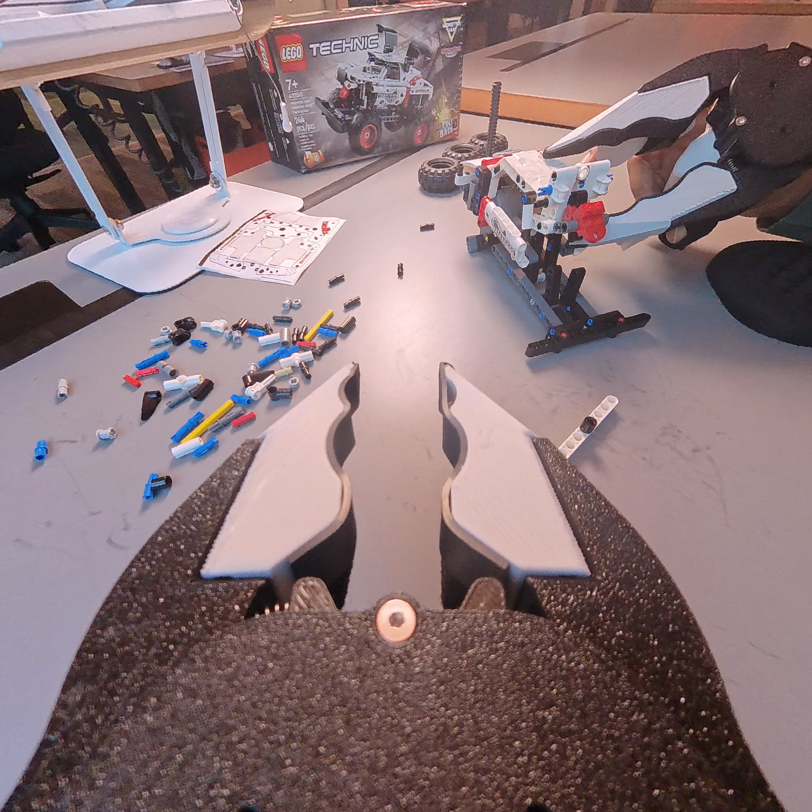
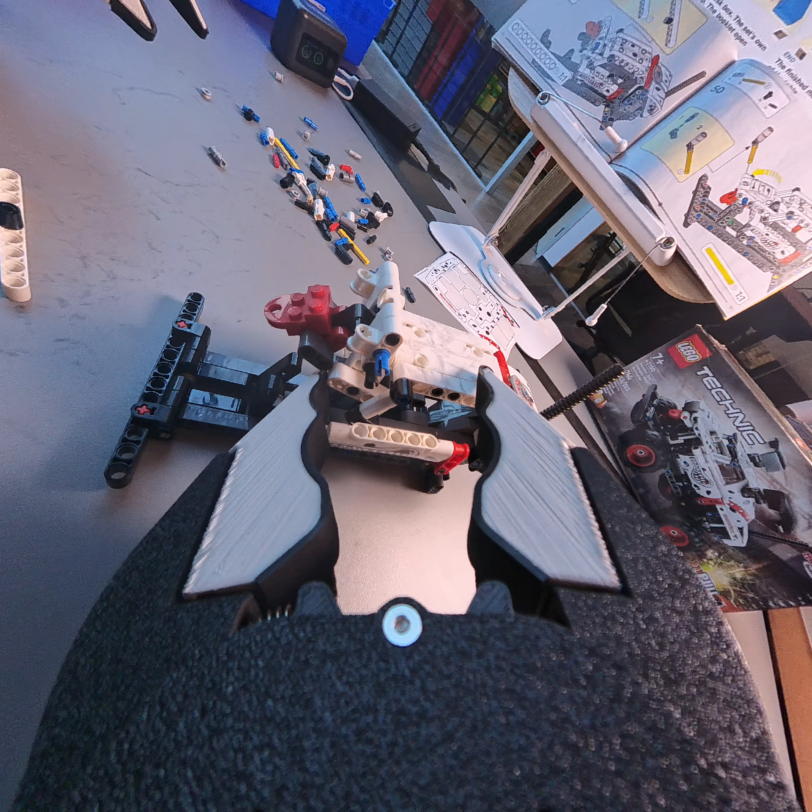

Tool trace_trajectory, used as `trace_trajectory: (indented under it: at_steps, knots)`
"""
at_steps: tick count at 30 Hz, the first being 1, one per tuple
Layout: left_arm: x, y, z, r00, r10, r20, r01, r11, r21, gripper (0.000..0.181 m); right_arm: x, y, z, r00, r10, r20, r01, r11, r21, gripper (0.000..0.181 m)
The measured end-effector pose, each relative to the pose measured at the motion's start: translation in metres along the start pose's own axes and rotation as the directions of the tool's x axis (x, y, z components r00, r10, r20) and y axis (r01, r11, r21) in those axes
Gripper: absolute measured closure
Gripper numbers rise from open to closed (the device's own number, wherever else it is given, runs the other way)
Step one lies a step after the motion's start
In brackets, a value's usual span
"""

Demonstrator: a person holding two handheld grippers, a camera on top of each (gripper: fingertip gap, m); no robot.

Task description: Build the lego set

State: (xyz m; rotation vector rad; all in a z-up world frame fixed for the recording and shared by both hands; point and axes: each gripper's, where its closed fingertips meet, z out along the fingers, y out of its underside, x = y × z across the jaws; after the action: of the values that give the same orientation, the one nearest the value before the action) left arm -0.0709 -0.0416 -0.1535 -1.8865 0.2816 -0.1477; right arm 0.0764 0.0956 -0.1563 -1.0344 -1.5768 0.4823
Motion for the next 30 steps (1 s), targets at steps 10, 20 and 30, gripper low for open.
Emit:
trace_trajectory:
  at_steps: [10, 20, 30]
  knots:
    - [-0.001, -0.0019, -0.0009, 1.0, -0.002, 0.005, 0.002, 1.0, 0.008, 0.145, -0.0001, -0.0012, 0.0018, 1.0, 0.002, -0.01, -0.002, 1.0, 0.019, 0.116]
    - [-0.0015, -0.0019, -0.0009, 1.0, 0.003, 0.009, -0.003, 1.0, 0.005, 0.144, -0.0007, -0.004, 0.0076, 0.999, -0.027, -0.024, 0.027, 0.999, 0.03, 0.122]
    - [-0.0026, -0.0016, -0.0012, 1.0, 0.007, 0.017, -0.007, 1.0, 0.004, 0.144, -0.0004, -0.0041, 0.0066, 1.0, -0.003, -0.025, 0.003, 1.0, 0.031, 0.121]
